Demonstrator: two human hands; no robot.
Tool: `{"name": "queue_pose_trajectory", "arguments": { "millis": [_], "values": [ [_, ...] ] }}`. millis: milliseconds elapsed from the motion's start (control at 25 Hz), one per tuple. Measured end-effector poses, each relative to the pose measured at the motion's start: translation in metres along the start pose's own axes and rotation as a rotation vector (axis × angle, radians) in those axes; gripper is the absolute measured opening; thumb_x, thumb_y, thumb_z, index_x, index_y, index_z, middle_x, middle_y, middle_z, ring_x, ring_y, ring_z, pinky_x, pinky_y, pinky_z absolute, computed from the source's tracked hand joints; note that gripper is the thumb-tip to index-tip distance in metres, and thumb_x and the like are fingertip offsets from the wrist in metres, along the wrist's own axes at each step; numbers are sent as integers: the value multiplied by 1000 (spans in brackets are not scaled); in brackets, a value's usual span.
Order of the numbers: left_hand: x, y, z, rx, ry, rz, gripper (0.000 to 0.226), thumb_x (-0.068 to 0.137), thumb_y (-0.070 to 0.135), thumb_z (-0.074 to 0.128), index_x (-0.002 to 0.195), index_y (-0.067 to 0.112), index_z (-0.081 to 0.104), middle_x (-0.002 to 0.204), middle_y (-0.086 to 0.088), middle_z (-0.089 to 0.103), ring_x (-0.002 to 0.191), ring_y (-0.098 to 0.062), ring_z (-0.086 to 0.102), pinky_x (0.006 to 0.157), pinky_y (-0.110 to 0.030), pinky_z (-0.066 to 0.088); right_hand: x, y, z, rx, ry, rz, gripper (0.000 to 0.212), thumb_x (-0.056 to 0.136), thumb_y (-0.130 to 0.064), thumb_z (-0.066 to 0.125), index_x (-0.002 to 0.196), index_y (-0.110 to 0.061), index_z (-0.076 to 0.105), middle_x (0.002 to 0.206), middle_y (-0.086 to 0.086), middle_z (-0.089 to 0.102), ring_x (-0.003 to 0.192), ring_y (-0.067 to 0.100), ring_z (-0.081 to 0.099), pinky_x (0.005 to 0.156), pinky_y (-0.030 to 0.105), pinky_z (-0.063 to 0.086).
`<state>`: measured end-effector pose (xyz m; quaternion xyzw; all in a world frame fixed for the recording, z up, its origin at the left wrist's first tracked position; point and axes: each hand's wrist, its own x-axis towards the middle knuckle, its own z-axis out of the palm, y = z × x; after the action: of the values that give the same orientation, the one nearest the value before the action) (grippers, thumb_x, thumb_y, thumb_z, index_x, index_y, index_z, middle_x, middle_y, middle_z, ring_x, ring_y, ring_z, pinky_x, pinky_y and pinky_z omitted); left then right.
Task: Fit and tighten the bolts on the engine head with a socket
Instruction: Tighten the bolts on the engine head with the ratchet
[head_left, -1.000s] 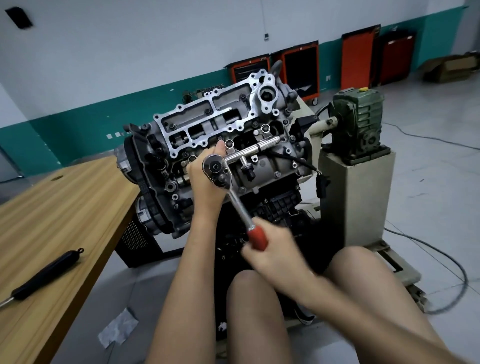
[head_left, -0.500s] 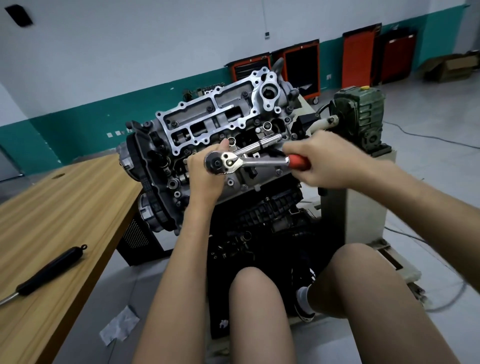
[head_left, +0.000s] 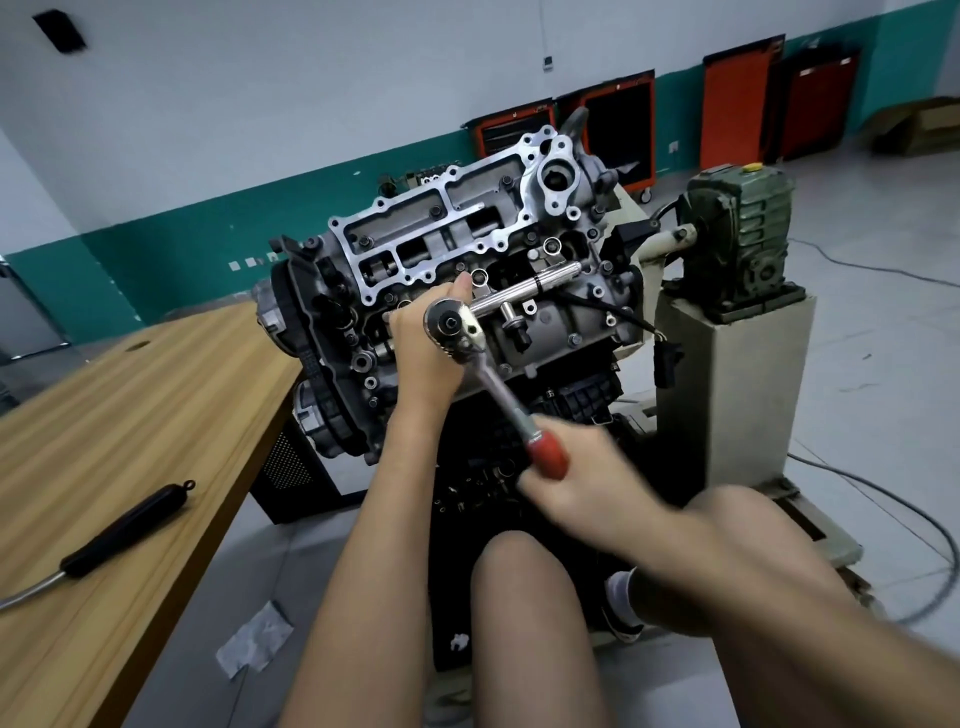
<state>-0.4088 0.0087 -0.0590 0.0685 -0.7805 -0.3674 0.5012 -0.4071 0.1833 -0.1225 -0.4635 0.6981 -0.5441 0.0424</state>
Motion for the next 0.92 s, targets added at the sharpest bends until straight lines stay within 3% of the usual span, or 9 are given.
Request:
{"name": "queue_pose_trajectory", "arguments": {
  "millis": [80,160,240,400,520,600,720,840,920],
  "values": [
    [2,2,4,37,-1,4,58,94,22,53,41,34,30,40,14,31,47,-8,25,67,-46,35,30,-1,-73,-402,-122,-132,39,74,0,64,62,-30,41,51,-12,42,43,4,41,48,25,36],
    [2,3,9,63,2,22,59,94,21,53,41,33,31,40,15,33,44,-5,26,68,-40,28,63,-11,-121,-737,-137,-233,39,78,-7,65,66,-36,40,53,-10,47,49,14,53,50,28,43],
    [1,3,9,32,26,-2,58,94,23,52,40,33,32,40,14,32,44,-5,26,67,-38,27,72,-9,-124,-814,-98,-254,33,78,-12,64,70,-33,41,53,-7,48,50,18,55,51,29,44],
    [-3,6,11,-24,39,-4,55,94,24,51,42,35,35,41,14,33,45,-5,24,61,-39,28,7,6,-26,-251,97,-75,43,73,-1,65,60,-29,35,48,-8,38,45,11,39,49,26,34],
    [-3,8,11,-35,66,21,52,95,22,52,47,25,34,42,12,30,43,-10,25,53,-35,29,-14,-4,65,300,204,127,26,73,-2,59,63,-20,42,50,-10,38,47,3,32,47,19,31],
    [-2,7,6,-35,44,50,51,96,22,51,52,22,26,49,2,25,49,-22,22,53,-42,28,-13,-14,88,381,204,169,19,73,-10,54,65,-24,45,50,-11,39,47,3,33,47,22,33],
    [-2,7,3,-6,1,56,53,94,21,52,50,28,22,48,7,24,50,-20,22,56,-45,30,-8,-2,26,132,89,76,32,73,-4,61,60,-25,40,49,-9,36,47,5,31,49,23,30],
    [1,9,6,9,-26,31,56,95,17,54,48,25,23,47,8,26,51,-19,24,62,-40,30,25,-2,-69,-364,-141,-81,37,75,0,63,61,-27,41,50,-10,42,44,3,38,50,21,33],
    [3,7,3,9,-63,20,55,95,16,54,48,20,25,48,4,26,52,-20,23,59,-38,26,58,-17,-109,-644,-195,-161,37,77,-6,62,64,-35,41,51,-10,48,44,3,47,49,21,38]
  ]
}}
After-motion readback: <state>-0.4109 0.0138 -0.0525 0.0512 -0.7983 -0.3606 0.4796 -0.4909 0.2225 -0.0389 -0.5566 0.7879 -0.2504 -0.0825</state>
